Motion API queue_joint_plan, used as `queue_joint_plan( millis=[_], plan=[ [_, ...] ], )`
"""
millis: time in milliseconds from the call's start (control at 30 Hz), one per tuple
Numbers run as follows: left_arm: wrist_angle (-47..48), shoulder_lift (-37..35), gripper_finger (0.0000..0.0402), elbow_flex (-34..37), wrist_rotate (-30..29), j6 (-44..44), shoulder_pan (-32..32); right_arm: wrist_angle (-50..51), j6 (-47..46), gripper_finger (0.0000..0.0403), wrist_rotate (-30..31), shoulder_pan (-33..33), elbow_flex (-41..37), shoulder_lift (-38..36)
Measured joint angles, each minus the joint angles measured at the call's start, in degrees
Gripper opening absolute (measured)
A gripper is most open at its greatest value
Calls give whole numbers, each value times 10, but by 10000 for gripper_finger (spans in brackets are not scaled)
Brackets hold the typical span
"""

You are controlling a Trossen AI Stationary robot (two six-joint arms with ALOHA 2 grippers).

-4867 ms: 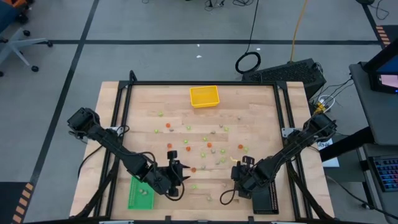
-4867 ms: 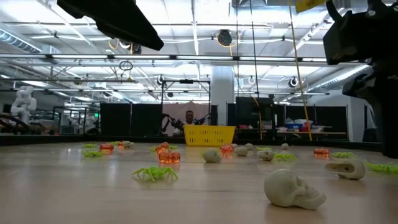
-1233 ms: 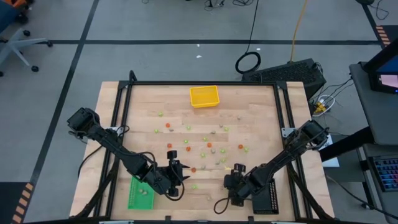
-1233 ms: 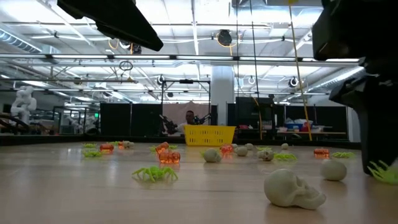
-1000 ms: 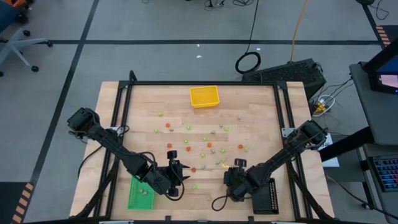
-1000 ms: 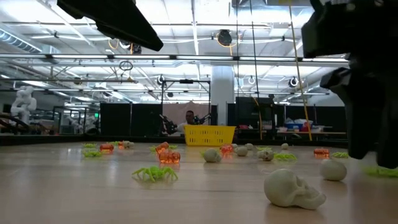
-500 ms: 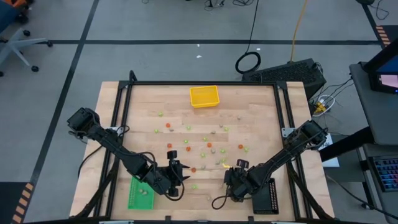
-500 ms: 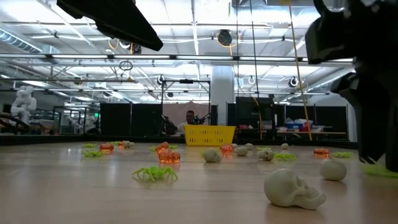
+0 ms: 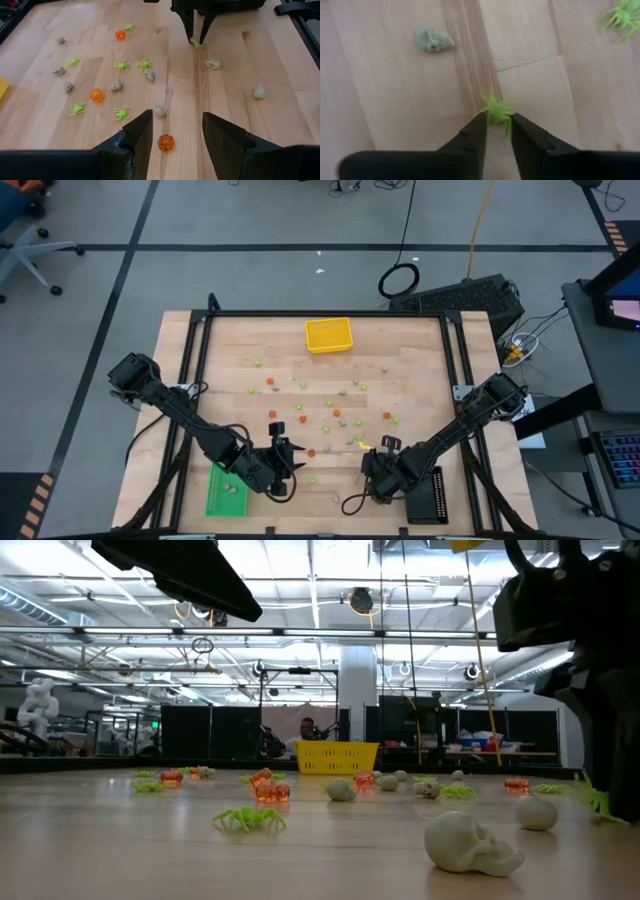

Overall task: Sort Halloween decoration
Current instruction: Put the green spider toy into the yellow bin

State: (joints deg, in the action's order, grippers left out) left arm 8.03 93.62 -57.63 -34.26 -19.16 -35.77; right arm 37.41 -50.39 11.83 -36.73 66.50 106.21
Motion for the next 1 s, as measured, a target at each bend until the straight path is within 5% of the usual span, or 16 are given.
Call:
queue_joint_plan(
  millis=[167,633,1000],
  plan=[
    [0,0,171,0,0,0,0,-3,7,6,1,0,0,0],
    [2,0,171,0,0,1,0,-9,111,1,3,0,56,0],
    [0,0,171,0,0,0,0,-326,217,0,149,-5,5,0]
  ],
)
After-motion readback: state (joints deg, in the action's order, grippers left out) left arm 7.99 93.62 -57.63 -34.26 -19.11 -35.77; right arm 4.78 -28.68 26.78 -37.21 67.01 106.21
